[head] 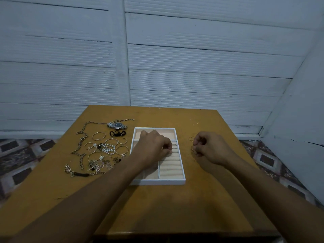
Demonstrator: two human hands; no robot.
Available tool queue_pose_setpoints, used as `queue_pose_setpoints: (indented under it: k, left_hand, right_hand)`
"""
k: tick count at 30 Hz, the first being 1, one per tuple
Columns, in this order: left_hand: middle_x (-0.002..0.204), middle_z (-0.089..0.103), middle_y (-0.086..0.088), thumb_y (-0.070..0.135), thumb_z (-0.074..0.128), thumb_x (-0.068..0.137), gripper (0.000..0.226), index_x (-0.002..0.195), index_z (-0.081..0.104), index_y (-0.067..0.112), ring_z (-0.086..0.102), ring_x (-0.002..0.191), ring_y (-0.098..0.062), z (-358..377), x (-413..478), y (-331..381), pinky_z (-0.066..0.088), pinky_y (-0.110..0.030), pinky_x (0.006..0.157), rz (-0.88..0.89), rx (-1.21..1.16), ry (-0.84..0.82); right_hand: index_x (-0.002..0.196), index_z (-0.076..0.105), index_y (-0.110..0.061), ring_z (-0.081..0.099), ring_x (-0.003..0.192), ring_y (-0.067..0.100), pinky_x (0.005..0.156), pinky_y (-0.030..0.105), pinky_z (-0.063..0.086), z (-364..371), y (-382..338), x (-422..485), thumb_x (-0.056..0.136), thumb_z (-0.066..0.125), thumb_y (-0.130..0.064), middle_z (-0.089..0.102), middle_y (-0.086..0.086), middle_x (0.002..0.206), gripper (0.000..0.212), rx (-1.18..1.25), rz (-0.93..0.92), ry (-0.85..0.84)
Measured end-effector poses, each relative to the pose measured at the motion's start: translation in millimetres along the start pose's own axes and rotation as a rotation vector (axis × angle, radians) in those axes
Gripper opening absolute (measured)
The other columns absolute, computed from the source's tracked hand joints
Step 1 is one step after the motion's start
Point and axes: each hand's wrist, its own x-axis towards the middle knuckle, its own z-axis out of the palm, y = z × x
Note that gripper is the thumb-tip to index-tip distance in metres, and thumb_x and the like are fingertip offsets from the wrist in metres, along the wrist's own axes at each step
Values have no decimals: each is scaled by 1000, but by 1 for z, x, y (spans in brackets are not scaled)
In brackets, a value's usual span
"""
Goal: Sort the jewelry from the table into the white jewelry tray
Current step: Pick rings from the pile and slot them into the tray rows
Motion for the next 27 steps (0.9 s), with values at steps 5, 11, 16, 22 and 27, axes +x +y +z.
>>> queue_pose_setpoints:
  k: [5, 11, 16, 22, 27]
  left_hand:
    - [96, 71, 8, 38, 60, 91, 17, 98, 72, 29, 51, 102, -13, 2, -5, 1, 23, -32, 79, 14, 6, -21]
    - [110, 69, 7, 30, 51, 97, 23, 112, 69, 32, 48, 112, -17, -1, -12, 3, 26, -34, 85, 61, 85, -72]
    - [131, 55, 10, 19, 59, 87, 37, 119, 64, 36, 41, 119, -20, -5, -24, 2, 27, -37, 85, 162, 184, -103]
    - [148, 36, 5, 22, 61, 86, 50, 131, 54, 41, 30, 129, -22, -5, -25, 4, 24, -38, 93, 128, 257, -151]
    - [147, 38, 11, 27, 67, 81, 54, 131, 53, 42, 32, 129, -17, 0, -27, -1, 25, -36, 92, 64, 172, -77]
  right_hand:
    - [82, 64, -9, 65, 62, 11, 56, 16, 53, 2, -5, -4, 89, 60, 1, 65, 2, 69, 13, -27, -6, -6]
    - [81, 65, -11, 66, 65, 13, 64, 26, 57, 6, -8, -5, 89, 61, -1, 66, 1, 70, 13, -61, -8, -8]
    - [83, 66, -10, 67, 63, 12, 61, 22, 54, 14, -14, -4, 88, 58, 0, 67, 1, 69, 14, -78, -29, -2]
    - [81, 66, -15, 65, 69, 16, 65, 28, 51, 25, -21, -3, 88, 56, -3, 66, -3, 70, 17, -132, -111, 16]
    - [82, 65, -17, 58, 73, 13, 63, 29, 47, 38, -24, -4, 89, 56, -7, 65, -4, 78, 15, -212, -212, 35]
